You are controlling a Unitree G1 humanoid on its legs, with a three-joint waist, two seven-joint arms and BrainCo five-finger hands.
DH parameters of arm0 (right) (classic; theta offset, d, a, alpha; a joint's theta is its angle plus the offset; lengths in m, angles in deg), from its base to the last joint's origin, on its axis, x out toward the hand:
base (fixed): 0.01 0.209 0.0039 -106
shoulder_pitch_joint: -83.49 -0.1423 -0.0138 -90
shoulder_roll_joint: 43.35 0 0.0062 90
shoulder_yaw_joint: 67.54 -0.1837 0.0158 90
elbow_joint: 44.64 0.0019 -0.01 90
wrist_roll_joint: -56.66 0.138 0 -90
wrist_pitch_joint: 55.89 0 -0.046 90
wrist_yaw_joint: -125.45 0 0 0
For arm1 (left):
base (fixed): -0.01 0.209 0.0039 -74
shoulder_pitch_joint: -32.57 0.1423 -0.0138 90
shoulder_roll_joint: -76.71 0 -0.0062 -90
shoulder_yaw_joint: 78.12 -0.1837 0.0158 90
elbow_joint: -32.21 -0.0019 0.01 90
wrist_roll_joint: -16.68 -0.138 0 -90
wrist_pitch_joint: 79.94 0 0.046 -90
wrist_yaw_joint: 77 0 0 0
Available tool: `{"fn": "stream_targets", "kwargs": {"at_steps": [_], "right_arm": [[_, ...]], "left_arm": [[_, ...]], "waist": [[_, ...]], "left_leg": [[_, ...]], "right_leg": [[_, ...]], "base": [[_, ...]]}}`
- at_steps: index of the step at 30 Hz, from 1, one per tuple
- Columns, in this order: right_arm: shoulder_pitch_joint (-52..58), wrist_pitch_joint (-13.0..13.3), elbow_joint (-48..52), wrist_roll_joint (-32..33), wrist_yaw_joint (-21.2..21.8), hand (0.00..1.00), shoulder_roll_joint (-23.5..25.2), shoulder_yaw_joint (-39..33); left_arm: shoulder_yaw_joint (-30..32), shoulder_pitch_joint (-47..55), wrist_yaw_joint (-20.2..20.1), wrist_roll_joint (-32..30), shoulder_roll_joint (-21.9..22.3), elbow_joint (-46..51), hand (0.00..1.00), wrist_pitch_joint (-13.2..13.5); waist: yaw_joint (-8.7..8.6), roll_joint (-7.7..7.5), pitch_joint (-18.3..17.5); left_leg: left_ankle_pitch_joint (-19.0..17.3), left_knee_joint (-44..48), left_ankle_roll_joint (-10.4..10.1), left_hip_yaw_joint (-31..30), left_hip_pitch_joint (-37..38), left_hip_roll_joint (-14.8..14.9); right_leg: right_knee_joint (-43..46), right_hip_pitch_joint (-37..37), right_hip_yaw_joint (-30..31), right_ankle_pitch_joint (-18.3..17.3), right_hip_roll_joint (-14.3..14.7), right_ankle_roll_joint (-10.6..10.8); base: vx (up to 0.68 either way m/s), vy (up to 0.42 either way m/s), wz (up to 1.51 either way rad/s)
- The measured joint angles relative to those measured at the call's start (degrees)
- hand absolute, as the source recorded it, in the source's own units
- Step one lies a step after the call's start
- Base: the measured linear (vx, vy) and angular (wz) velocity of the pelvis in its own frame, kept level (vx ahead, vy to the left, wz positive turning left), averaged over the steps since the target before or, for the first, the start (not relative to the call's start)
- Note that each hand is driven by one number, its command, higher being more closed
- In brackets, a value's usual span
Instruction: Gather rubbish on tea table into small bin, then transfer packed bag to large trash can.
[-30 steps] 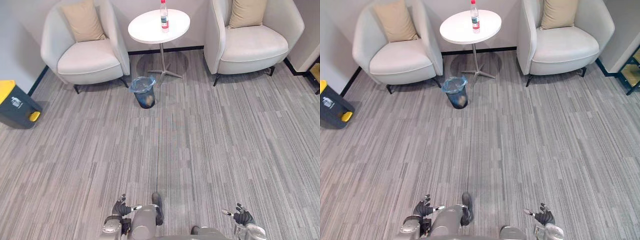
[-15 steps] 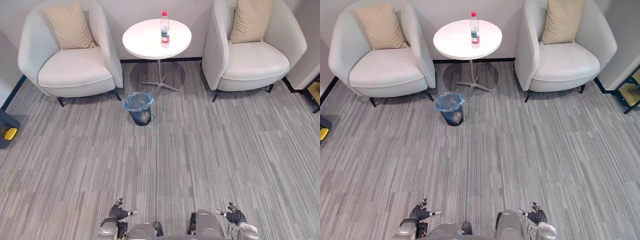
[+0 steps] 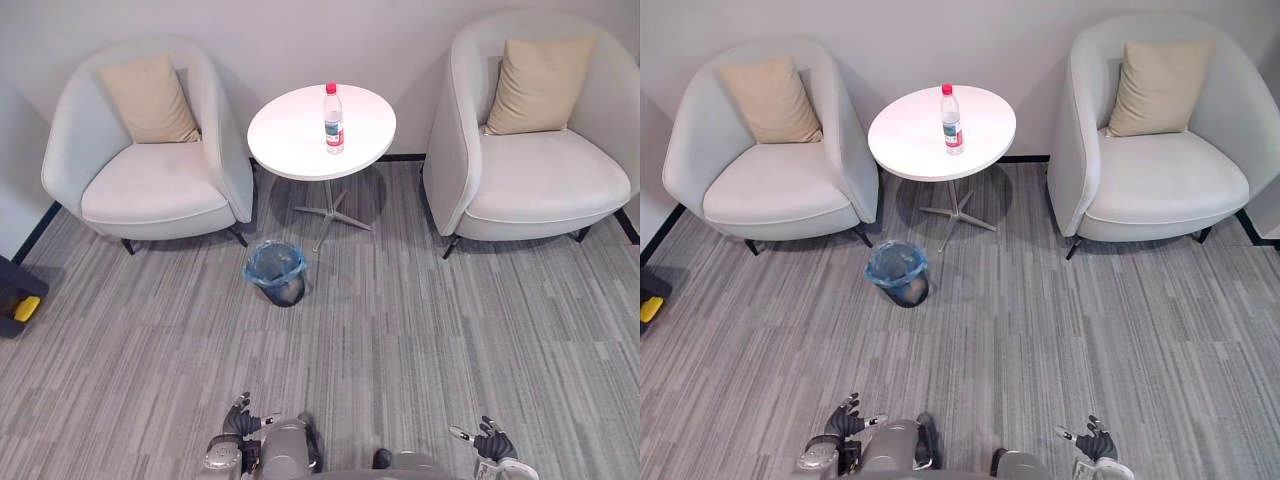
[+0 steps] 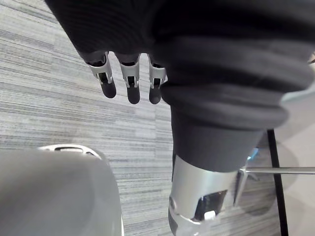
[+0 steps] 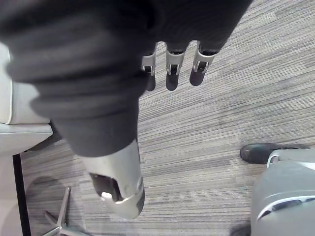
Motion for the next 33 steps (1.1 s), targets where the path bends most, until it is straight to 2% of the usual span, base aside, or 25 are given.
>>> {"fn": "stream_targets", "kwargs": {"at_steps": [1, 2, 4, 5, 6, 7, 8, 9, 10, 11, 13, 14, 16, 17, 18, 19, 20, 23, 25, 26, 27, 28, 29, 31, 33], "right_arm": [[-0.1, -0.1, -0.2, 0.0, 0.0, 0.00, 0.4, 0.0], [0.0, -0.1, -0.2, 0.0, 0.0, 0.00, 0.5, 0.2], [-0.6, -0.1, -0.2, 0.0, -0.1, 0.00, 0.6, 0.3], [-1.4, -0.1, -0.4, -0.2, -0.1, 0.00, 0.7, 0.5], [-1.8, 0.0, -0.7, -0.6, -0.2, 0.00, 0.8, 1.1], [-1.7, 0.0, -1.0, -0.7, -0.2, 0.00, 0.9, 1.7], [-1.9, 0.0, -1.3, -0.7, 0.0, 0.00, 1.0, 2.6], [-1.7, 0.0, -1.3, -0.8, 0.0, 0.00, 1.6, 3.5], [-1.7, 0.0, -1.4, -0.9, 0.1, 0.00, 2.5, 3.6], [-1.6, -0.2, -1.7, -1.1, 0.1, 0.00, 2.8, 3.8], [-1.3, -0.5, -2.3, -2.0, 0.1, 0.00, 2.9, 3.9], [-1.3, -0.4, -2.3, -2.3, 0.1, 0.00, 2.5, 3.9], [-1.5, -0.4, -2.3, -2.5, 0.0, 0.00, 1.8, 3.9], [-1.8, -0.4, -2.2, -2.5, 0.0, 0.00, 1.7, 3.9], [-1.8, -0.3, -2.0, -2.4, 0.0, 0.00, 1.7, 3.9], [-0.8, -0.2, -2.0, -2.4, 0.0, 0.00, 1.7, 4.2], [-1.2, -0.2, -2.4, -2.4, 0.0, 0.00, 0.8, 4.1], [-2.0, 0.0, -2.1, -2.4, 0.0, 0.00, 0.9, 3.3], [-1.9, -0.1, -2.7, -2.4, 0.1, 0.00, 1.1, 3.3], [-1.3, -0.2, -2.7, -2.2, 0.0, 0.00, 1.1, 3.3], [-0.9, -0.2, -2.6, -1.9, 0.0, 0.00, 1.0, 3.5], [-0.8, -0.2, -2.4, -1.7, 0.0, 0.00, 1.0, 3.7], [-0.6, -0.1, -2.4, -1.5, 0.0, 0.00, 1.2, 3.6], [-0.7, -0.1, -2.4, -0.6, 0.0, 0.00, 1.3, 3.6], [-1.2, -0.1, -2.4, -0.6, 0.0, 0.00, 1.4, 3.3]], "left_arm": [[0.0, -0.6, 0.0, 0.0, -0.6, -0.4, 0.00, -0.1], [0.1, -1.4, 0.1, 0.0, -0.9, 0.2, 0.00, 0.3], [0.0, -1.8, 0.1, 0.0, -1.1, -0.1, 0.00, 0.4], [-0.1, -1.4, 0.0, 0.0, -0.9, -0.2, 0.00, 0.4], [0.6, -0.7, 0.0, 0.6, -0.9, 0.0, 0.00, 0.3], [0.5, -0.6, 0.1, 0.6, -1.3, 0.0, 0.00, 0.3], [-0.4, -0.2, 0.1, 0.5, -1.9, -0.4, 0.00, 0.0], [-2.0, 0.4, 0.1, 0.3, -2.2, -0.9, 0.00, 0.0], [-2.7, 0.5, 0.1, 0.2, -2.4, -1.0, 0.00, 0.0], [-2.8, 0.5, 0.1, 0.2, -2.4, -0.9, 0.00, 0.0], [-3.2, 0.5, 0.3, 0.2, -2.5, -1.2, 0.00, -0.1], [-3.3, 0.2, 0.2, 0.2, -2.3, -1.2, 0.00, -0.2], [-3.3, -0.2, 0.2, 0.2, -2.2, -1.3, 0.00, -0.2], [-3.3, -0.5, 0.3, 0.2, -2.4, -1.4, 0.00, -0.2], [-3.3, -0.6, 0.3, 0.2, -2.6, -1.5, 0.00, -0.2], [-3.3, -0.6, 0.3, 0.2, -3.2, -1.6, 0.00, -0.1], [-3.2, -1.2, 0.3, 0.2, -2.1, -2.7, 0.00, -0.1], [-3.2, -1.3, 0.1, 0.0, -1.5, -3.1, 0.00, 0.0], [-2.7, -1.4, 0.0, 0.0, -1.0, -3.1, 0.00, 0.0], [-1.9, -1.2, 0.0, 0.0, -0.1, -3.1, 0.00, 0.0], [-1.9, -0.9, -0.1, 0.0, 0.6, -3.1, 0.00, -0.1], [-1.9, -0.6, -0.1, 0.0, 0.9, -2.9, 0.00, -0.1], [-1.4, -0.7, -0.1, 0.2, 1.2, -2.4, 0.00, -0.1], [-1.2, -0.7, -0.1, 0.2, 1.2, -1.5, 0.00, 0.0], [-1.0, -0.9, -0.1, 0.3, 1.2, -0.4, 0.00, 0.1]], "waist": [[-0.28, -0.62, -0.3], [0.23, -2.53, -0.1], [0.41, -3.93, -0.5], [0.66, -4.59, -0.6], [1.46, -5.58, -0.5], [1.67, -6.21, -0.9], [1.45, -6.23, -1.4], [1.21, -5.92, -2.3], [0.73, -4.77, -2.9], [0.17, -4.86, -2.8], [-0.29, -4.54, -2.6], [-0.59, -3.92, -2.2], [-1.14, -2.50, -1.3], [-1.86, -1.93, -0.9], [-2.03, -2.49, -1.0], [-2.27, -4.31, -1.3], [-2.24, -2.78, -1.1], [-2.89, -1.84, -1.1], [-3.08, -1.14, -0.6], [-2.73, -1.60, 0.0], [-2.31, -0.98, 0.3], [-2.18, -0.82, 0.4], [-1.54, -0.80, 0.4], [-0.76, -1.09, 0.6], [0.03, -1.45, 0.8]], "left_leg": [[-1.3, -0.2, 1.7, 0.3, 0.6, -0.6], [-0.8, -1.5, 1.6, 0.3, 1.0, -2.2], [-1.3, -3.2, 1.7, -0.3, 1.6, -4.2], [-5.2, -1.9, 4.4, -1.0, 2.1, -5.7], [-9.1, -1.2, 3.6, 0.1, 4.4, -6.4], [-10.2, -1.3, 2.9, 0.9, 5.8, -7.3], [-11.6, -1.4, 3.2, 1.9, 7.5, -7.9], [-12.9, -1.7, 3.6, 2.3, 8.7, -8.1], [-13.3, -2.2, 4.2, 2.4, 10.6, -8.2], [-13.6, -2.5, 4.5, 2.4, 11.5, -8.3], [-14.1, -4.5, 5.0, 1.7, 15.0, -7.9], [-14.1, -6.1, 5.0, 1.3, 17.2, -6.8], [-13.9, -7.4, 4.7, 0.1, 19.6, -4.1], [-13.4, -7.9, 3.9, -0.8, 20.6, -3.2], [-13.2, -8.5, 3.3, -1.0, 21.4, -3.1], [-13.5, -9.3, 0.6, -1.4, 23.8, -3.9], [-14.2, -9.3, -0.6, -2.3, 24.7, -2.1], [-11.3, -4.9, -5.3, -4.3, 24.4, -1.0], [-10.0, 5.7, -7.6, -6.2, 20.5, 0.4], [-8.3, 17.4, -10.8, -7.4, 16.1, 2.0], [-8.9, 27.6, -10.0, -7.1, 12.4, 4.2], [-9.4, 31.5, -9.1, -6.4, 10.6, 5.3], [-10.8, 35.7, -6.7, -4.8, 7.4, 6.6], [-11.7, 34.2, -5.1, -2.3, 3.2, 6.7], [-11.9, 24.4, -4.7, 0.2, 0.0, 4.8]], "right_leg": [[0.0, 0.8, 0.2, -0.8, -0.8, 0.9], [-0.9, 1.0, 1.3, -1.5, -2.5, 1.6], [-2.9, 2.0, 1.7, -1.5, -3.5, 2.0], [0.2, 1.0, 3.1, -4.4, -4.9, 4.2], [6.3, -0.3, 5.2, -8.9, -6.9, 7.3], [9.6, -0.6, 6.1, -10.5, -8.2, 9.9], [16.8, -2.8, 8.0, -10.8, -8.9, 12.1], [26.9, -7.5, 9.5, -8.4, -9.3, 14.3], [35.1, -11.0, 8.8, -7.2, -10.1, 13.3], [37.8, -12.4, 8.3, -7.8, -10.5, 12.2], [39.7, -15.9, 4.0, -10.1, -10.9, 7.5], [37.2, -17.8, 0.9, -10.7, -9.9, 5.3], [30.2, -20.8, -2.1, -10.3, -7.0, 3.5], [23.4, -22.5, -1.8, -8.0, -5.7, 2.8], [19.1, -23.0, -1.6, -5.5, -5.5, 2.8], [11.0, -22.8, 0.1, 7.3, -5.1, 0.9], [12.7, -22.0, -0.5, 6.9, -3.8, -0.3], [16.2, -21.4, -1.0, 1.5, -3.5, -1.6], [14.3, -17.9, -1.9, 0.2, -3.0, -2.2], [11.4, -13.9, -2.1, -0.9, -2.4, -2.3], [8.9, -10.0, -2.2, -1.2, -1.3, -2.7], [7.6, -8.0, -2.2, -1.7, -0.8, -3.4], [5.2, -4.6, -2.3, -1.8, -0.4, -3.6], [2.1, -1.3, -2.2, -1.8, -0.4, -3.5], [-0.3, 0.9, -2.1, -1.4, -1.1, -2.2]], "base": [[0.32, 0.146, 0.08], [0.30, 0.122, 0.17], [0.24, 0.096, 0.06], [0.26, 0.147, -0.32], [0.21, 0.121, -0.53], [0.23, 0.058, -0.56], [0.27, 0.075, -0.38], [0.38, 0.121, -0.28], [0.33, 0.117, -0.11], [0.35, 0.069, 0.10], [0.32, 0.012, 0.15], [0.38, -0.034, 0.05], [0.42, -0.089, 0.20], [0.38, -0.133, 0.36], [0.60, -0.232, 0.48], [0.47, -0.177, 0.30], [0.45, -0.162, 0.17], [0.38, -0.194, 0.05], [0.35, -0.214, 0.21], [0.31, -0.184, 0.13], [0.30, -0.160, 0.06], [0.28, -0.104, 0.01], [0.25, -0.066, 0.01], [0.20, -0.033, -0.03], [0.23, 0.061, -0.05]]}}
